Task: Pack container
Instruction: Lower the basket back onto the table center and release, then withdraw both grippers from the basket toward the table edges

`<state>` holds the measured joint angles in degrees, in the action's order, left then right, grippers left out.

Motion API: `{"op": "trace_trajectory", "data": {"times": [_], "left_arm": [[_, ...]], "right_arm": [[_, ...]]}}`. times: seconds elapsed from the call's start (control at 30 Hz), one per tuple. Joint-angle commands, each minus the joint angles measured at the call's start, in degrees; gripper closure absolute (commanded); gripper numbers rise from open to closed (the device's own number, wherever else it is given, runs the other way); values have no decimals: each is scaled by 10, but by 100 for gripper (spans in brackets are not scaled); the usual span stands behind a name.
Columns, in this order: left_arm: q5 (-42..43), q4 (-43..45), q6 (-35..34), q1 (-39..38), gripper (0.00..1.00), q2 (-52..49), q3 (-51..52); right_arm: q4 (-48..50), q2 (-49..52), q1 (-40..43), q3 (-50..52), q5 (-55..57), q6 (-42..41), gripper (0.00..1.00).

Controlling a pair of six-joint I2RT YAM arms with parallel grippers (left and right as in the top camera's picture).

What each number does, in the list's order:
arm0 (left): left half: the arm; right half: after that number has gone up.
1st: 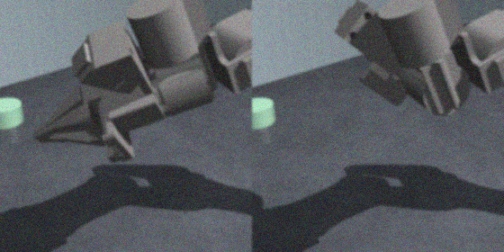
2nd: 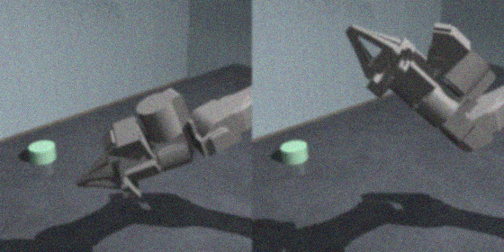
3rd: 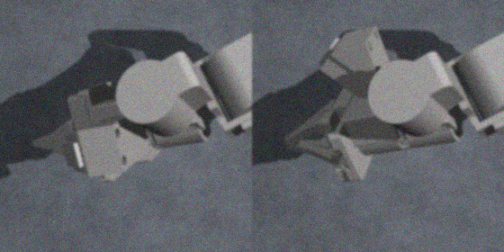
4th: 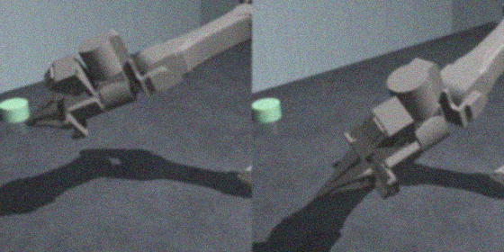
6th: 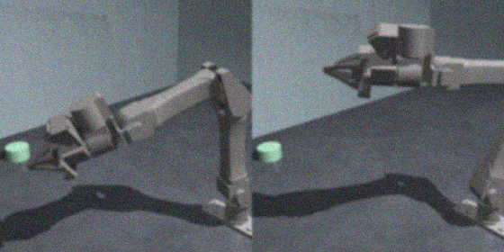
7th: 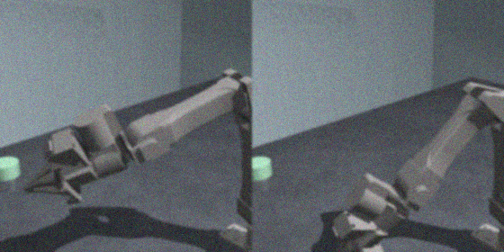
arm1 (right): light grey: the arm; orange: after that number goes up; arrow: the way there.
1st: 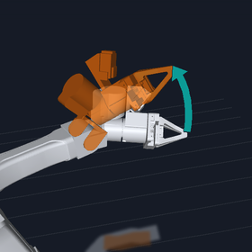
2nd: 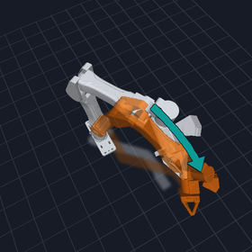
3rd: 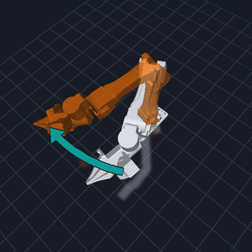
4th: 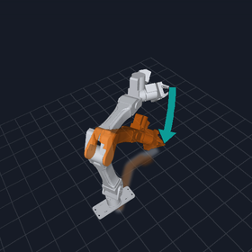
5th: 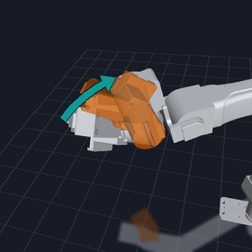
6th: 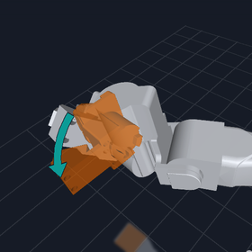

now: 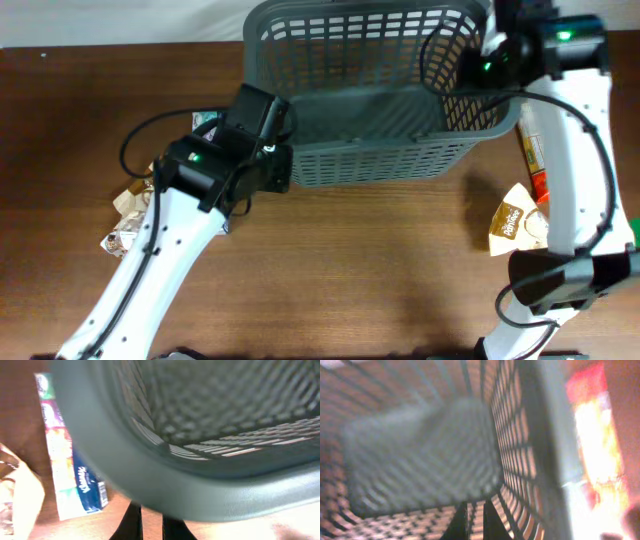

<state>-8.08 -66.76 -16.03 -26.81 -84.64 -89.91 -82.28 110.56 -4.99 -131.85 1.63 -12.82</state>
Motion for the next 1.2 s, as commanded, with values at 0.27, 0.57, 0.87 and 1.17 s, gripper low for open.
{"op": "trace_trajectory", "data": {"times": [0.27, 0.57, 0.87, 1.17], "left_arm": [[-146, -64, 20, 4, 98, 121, -9], [-177, -104, 17, 30, 98, 152, -9], [-179, -89, 17, 34, 98, 153, -9], [-179, -90, 17, 34, 98, 153, -9]], "right_arm": [[-18, -7, 40, -238, 109, 3, 96], [28, 3, 188, -167, 89, -26, 96], [72, 62, 201, -100, -2, -22, 96], [78, 126, 191, -82, -93, -2, 96]]}}
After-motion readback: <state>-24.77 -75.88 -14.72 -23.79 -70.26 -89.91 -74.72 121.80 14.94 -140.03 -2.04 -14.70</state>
